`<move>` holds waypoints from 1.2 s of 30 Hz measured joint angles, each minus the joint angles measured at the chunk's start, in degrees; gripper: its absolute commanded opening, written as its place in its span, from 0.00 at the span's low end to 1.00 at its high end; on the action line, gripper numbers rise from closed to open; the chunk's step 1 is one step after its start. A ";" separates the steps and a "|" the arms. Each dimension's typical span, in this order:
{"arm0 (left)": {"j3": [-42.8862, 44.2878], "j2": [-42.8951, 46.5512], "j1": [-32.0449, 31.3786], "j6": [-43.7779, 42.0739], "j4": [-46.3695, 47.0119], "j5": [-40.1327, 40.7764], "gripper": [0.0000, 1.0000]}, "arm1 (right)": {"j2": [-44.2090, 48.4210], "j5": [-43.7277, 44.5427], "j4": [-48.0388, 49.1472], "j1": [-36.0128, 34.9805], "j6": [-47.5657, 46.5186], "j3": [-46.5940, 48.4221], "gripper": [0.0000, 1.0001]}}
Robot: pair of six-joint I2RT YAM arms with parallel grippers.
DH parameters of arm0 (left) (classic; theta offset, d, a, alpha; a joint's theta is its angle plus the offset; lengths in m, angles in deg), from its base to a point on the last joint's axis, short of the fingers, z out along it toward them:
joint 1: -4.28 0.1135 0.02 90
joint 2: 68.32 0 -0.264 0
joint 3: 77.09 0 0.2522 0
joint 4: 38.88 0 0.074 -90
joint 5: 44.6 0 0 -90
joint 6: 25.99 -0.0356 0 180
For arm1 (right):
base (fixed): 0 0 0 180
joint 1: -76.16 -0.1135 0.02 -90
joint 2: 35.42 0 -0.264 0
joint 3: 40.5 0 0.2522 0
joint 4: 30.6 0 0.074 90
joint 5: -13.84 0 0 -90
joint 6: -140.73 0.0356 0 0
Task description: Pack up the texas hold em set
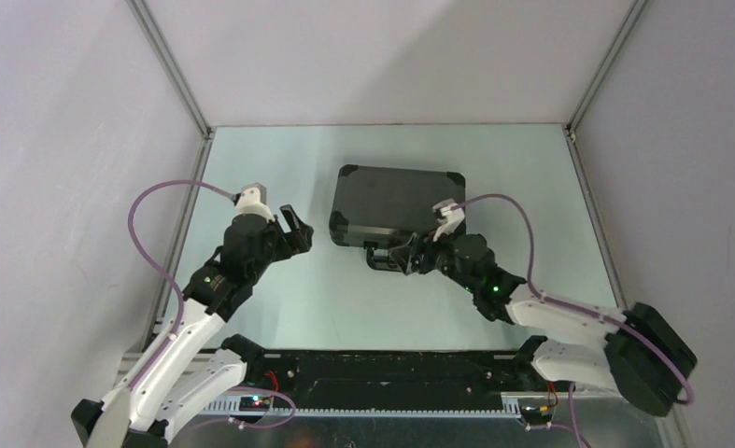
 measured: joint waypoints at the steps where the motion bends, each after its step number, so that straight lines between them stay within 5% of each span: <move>1: 0.00 -0.22 0.00 0.02 0.00 -0.02 0.83 | 1.88 1.60 -1.11 0.26 0.17 0.00 0.70; 18: 5.29 -15.67 -0.72 0.76 5.18 1.60 0.76 | 16.79 21.05 -31.50 12.22 16.31 0.04 0.54; 25: 6.21 -18.99 -0.76 1.29 11.72 -1.14 0.74 | 18.93 15.67 -32.04 16.28 17.35 0.02 0.53; 36: -3.93 -8.17 -0.87 2.03 9.64 -4.48 0.78 | 1.25 12.00 -15.32 1.81 19.65 -1.29 0.51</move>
